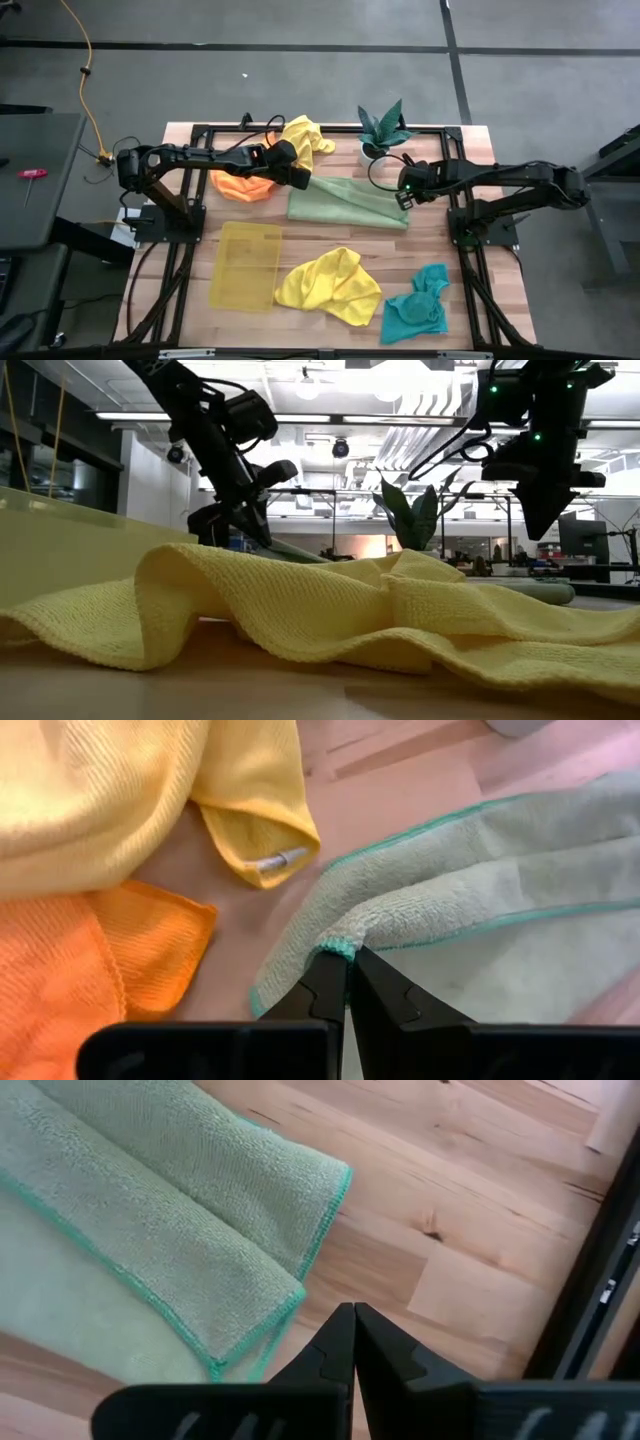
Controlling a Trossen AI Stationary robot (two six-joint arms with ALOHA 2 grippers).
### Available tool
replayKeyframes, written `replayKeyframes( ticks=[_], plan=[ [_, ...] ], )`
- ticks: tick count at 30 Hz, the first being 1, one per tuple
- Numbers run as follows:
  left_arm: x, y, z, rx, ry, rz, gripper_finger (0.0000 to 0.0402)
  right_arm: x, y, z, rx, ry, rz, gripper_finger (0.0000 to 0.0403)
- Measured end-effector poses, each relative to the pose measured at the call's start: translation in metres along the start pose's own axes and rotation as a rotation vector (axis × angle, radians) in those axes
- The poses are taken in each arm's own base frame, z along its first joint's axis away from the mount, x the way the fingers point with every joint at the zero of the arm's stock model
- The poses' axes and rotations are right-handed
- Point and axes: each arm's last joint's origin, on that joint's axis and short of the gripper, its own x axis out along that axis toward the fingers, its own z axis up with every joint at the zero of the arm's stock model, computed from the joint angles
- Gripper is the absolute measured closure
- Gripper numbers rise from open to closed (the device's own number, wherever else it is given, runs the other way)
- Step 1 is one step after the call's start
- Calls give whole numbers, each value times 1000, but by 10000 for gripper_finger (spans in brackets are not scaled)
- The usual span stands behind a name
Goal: Fold microfiber towels
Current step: Fold the green microfiber cloth
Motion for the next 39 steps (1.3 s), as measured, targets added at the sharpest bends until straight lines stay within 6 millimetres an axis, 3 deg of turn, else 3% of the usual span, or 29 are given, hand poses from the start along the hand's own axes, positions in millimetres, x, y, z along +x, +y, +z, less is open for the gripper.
replayKeyframes(
  ticks=[10,21,25,28,32,35,39],
  plan=[
    [0,0,1,0,-41,29,375,0,2,1,4,-14,18,403],
    [0,13,17,-5,-108,76,289,0,2,1,-3,-15,18,403],
    [-12,16,25,30,-96,2,264,-6,2,4,-51,-54,36,403],
    [-28,13,27,84,-88,-90,255,-18,6,6,-109,-99,163,403],
    [-52,-6,15,259,-108,-208,256,-24,15,-1,-210,-44,390,403],
    [-61,-21,-4,366,-165,-293,262,-12,17,-17,-224,35,399,403],
    [-58,-34,-37,415,-231,-450,271,7,19,-36,-189,83,399,403]
  ],
)
